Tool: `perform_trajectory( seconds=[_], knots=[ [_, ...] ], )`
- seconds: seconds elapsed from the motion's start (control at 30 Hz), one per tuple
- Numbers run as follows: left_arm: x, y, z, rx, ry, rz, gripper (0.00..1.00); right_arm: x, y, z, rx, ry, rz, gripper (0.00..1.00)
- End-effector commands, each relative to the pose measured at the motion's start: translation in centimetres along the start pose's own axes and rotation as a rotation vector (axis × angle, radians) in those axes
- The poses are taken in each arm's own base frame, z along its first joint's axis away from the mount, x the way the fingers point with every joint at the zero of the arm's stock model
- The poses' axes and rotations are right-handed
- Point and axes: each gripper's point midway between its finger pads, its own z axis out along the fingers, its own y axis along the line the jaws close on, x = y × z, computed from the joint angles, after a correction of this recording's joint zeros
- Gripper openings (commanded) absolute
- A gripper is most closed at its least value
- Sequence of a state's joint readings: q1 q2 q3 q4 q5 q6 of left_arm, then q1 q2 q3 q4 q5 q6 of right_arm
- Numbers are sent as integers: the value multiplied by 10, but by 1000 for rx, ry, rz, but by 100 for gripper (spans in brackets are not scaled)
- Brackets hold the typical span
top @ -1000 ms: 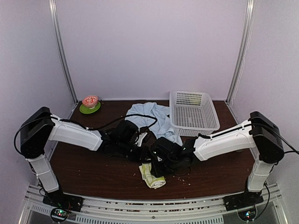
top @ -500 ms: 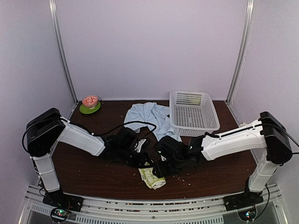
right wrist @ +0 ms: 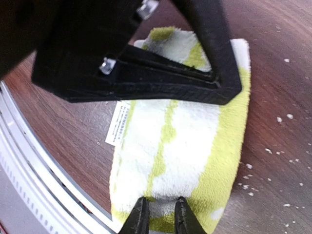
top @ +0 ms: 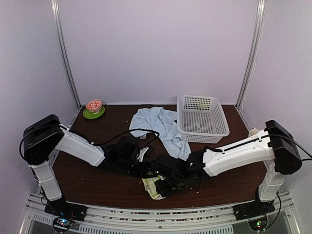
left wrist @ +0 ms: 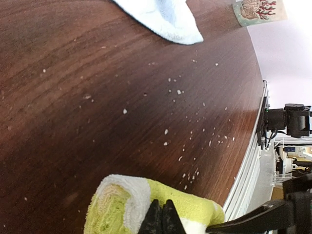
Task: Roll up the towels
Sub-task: Roll the towel at the center of the board.
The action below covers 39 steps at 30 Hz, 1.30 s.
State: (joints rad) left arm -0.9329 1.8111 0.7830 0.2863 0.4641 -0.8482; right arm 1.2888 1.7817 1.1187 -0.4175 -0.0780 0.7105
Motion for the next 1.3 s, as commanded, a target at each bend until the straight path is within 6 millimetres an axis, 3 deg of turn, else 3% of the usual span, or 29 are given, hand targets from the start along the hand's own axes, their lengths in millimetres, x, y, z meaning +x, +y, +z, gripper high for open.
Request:
perform_trajectory(
  seconds=[0.0,0.4,0.63,0.83,1.0,1.27],
  knots=[
    [29,34,-5,-105,59,-65,0,13,9,12,49,60,-68,19],
    [68,66,-15,-146,63,-142,0,39,22,30,114,123,-163,29],
    [73,69,-14,-129,58,-151,0,10,31,-6,33,15,-131,53],
    [70,67,-14,-127,50,-137,0,-20,19,-36,-133,-69,29,68],
    [70,69,-15,-134,43,-131,0,-23,3,-24,-308,-59,176,72],
    [73,71,-16,-136,39,-137,0,-24,5,2,-482,5,290,77]
  ],
)
